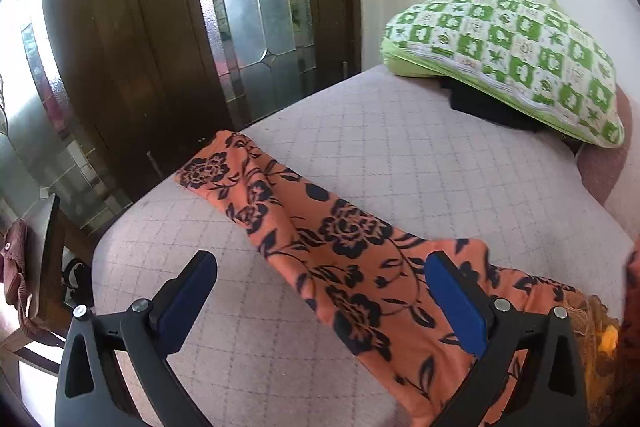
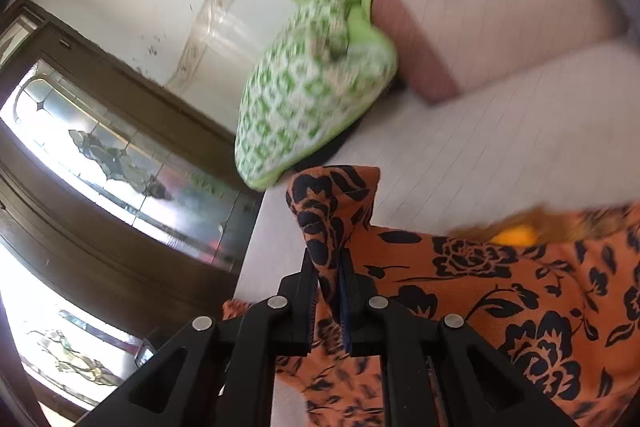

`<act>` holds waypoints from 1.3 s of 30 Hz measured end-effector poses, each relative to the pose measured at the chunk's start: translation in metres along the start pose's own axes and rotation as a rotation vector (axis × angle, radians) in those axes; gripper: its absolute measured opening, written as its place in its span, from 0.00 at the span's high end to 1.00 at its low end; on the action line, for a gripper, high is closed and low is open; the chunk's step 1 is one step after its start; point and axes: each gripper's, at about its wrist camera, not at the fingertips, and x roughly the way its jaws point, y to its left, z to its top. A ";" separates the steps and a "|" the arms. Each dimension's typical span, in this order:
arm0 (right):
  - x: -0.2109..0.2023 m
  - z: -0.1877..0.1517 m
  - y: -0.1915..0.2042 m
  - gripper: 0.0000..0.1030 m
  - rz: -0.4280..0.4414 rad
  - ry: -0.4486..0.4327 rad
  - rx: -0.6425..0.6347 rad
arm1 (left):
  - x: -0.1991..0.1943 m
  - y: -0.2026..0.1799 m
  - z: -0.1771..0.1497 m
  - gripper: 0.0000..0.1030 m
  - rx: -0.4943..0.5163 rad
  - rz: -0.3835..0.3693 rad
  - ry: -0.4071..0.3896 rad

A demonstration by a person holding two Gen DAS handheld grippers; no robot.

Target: Fold small clothes

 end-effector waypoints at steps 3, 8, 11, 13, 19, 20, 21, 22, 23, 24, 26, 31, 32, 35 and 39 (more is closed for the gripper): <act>0.039 -0.033 -0.001 0.86 0.044 0.025 0.030 | 0.002 -0.002 0.000 0.00 0.010 0.016 -0.010; 0.077 -0.055 0.003 0.81 -0.053 0.132 0.028 | 0.005 -0.001 -0.001 0.00 0.031 0.027 -0.008; 0.066 -0.058 0.001 0.81 -0.057 0.176 -0.064 | 0.006 0.004 0.001 0.00 0.013 0.043 -0.008; 0.049 -0.059 -0.002 0.81 -0.031 0.188 -0.105 | 0.009 0.007 0.001 0.00 -0.011 0.036 0.013; -0.003 -0.060 -0.037 0.80 -0.102 0.148 -0.133 | 0.010 -0.001 -0.003 0.00 -0.004 0.000 0.036; -0.013 -0.061 -0.047 0.80 -0.142 0.136 -0.124 | 0.009 -0.004 -0.004 0.00 0.004 -0.006 0.035; -0.019 -0.060 -0.058 0.80 -0.194 0.120 -0.113 | 0.009 -0.006 -0.004 0.00 0.013 -0.013 0.036; -0.026 -0.059 -0.072 0.80 -0.245 0.106 -0.098 | 0.010 -0.009 -0.005 0.00 0.021 -0.016 0.039; -0.033 -0.058 -0.086 0.80 -0.289 0.093 -0.075 | 0.011 -0.011 -0.006 0.00 0.028 -0.019 0.045; -0.039 -0.058 -0.102 0.80 -0.324 0.082 -0.050 | 0.012 -0.013 -0.007 0.00 0.032 -0.025 0.052; -0.053 -0.061 -0.133 0.80 -0.355 0.052 0.011 | 0.010 -0.020 -0.010 0.00 0.035 -0.064 0.064; -0.058 -0.083 -0.182 0.79 -0.457 0.079 0.008 | 0.006 -0.062 -0.026 0.00 0.189 -0.077 0.033; -0.062 -0.086 -0.184 0.79 -0.428 0.054 -0.009 | 0.013 -0.073 -0.032 0.00 0.234 -0.060 0.057; -0.066 -0.094 -0.183 0.79 -0.429 0.105 -0.075 | 0.046 -0.097 -0.051 0.00 0.344 0.044 0.170; -0.073 -0.102 -0.180 0.79 -0.445 0.163 -0.158 | 0.067 -0.087 -0.051 0.00 0.270 0.091 0.232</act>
